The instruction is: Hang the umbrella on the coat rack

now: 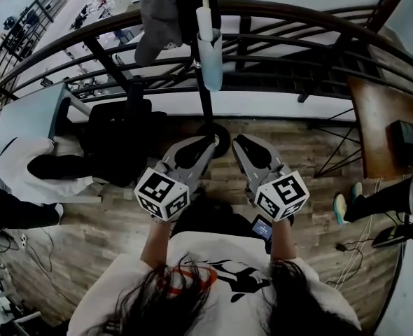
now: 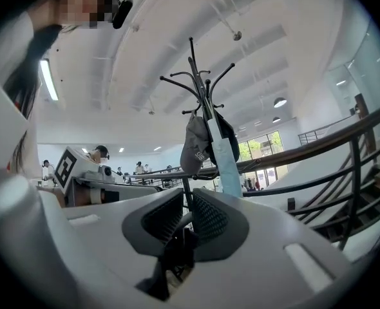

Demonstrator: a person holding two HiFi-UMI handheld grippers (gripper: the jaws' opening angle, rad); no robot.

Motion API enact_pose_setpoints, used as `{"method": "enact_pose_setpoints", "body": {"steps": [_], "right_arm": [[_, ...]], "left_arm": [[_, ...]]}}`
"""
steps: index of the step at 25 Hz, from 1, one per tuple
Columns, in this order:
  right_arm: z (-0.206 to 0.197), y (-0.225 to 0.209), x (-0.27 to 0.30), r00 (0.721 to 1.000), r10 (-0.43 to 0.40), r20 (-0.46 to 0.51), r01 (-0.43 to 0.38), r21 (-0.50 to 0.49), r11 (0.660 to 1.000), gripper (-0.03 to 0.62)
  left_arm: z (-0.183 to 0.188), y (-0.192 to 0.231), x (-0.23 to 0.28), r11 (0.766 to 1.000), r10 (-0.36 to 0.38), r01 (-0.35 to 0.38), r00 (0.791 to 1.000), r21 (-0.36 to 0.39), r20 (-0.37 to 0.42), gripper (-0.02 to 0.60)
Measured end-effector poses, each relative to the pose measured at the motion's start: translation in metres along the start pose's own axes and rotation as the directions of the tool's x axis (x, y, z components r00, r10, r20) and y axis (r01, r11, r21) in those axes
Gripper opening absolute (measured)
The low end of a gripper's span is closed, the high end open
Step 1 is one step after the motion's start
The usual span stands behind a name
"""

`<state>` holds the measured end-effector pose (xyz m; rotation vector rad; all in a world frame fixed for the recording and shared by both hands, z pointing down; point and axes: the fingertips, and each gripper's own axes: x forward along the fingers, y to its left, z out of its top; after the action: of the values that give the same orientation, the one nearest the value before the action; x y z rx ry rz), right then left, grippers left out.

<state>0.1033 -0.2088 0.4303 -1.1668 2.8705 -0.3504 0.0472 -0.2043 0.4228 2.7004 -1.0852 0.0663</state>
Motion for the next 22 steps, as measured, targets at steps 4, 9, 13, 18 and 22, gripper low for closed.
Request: {"method": "enact_pose_setpoints", "body": {"steps": [4, 9, 13, 18, 22], "right_arm": [[-0.007, 0.016, 0.001, 1.0, 0.006, -0.002, -0.006, 0.006, 1.0, 0.055], [-0.005, 0.046, 0.003, 1.0, 0.011, 0.001, -0.011, -0.009, 1.0, 0.054], [-0.008, 0.071, 0.006, 1.0, -0.018, 0.01, 0.019, -0.009, 1.0, 0.054], [-0.022, 0.127, 0.005, 0.998, -0.049, 0.028, 0.049, 0.031, 0.998, 0.054], [-0.037, 0.179, 0.013, 0.997, -0.077, 0.032, 0.075, 0.056, 0.996, 0.054]], "left_arm": [[-0.006, 0.003, -0.016, 1.0, 0.017, -0.017, 1.0, 0.007, 0.0, 0.029], [-0.001, 0.009, -0.042, 0.999, 0.028, -0.028, 0.999, 0.03, 0.023, 0.029], [0.0, 0.009, -0.071, 0.998, 0.016, -0.018, 1.0, 0.058, 0.024, 0.029], [-0.007, 0.0, -0.129, 0.998, -0.015, 0.013, 1.0, 0.057, 0.021, 0.029], [-0.019, 0.004, -0.181, 0.998, -0.034, 0.033, 0.999, 0.048, 0.01, 0.029]]}}
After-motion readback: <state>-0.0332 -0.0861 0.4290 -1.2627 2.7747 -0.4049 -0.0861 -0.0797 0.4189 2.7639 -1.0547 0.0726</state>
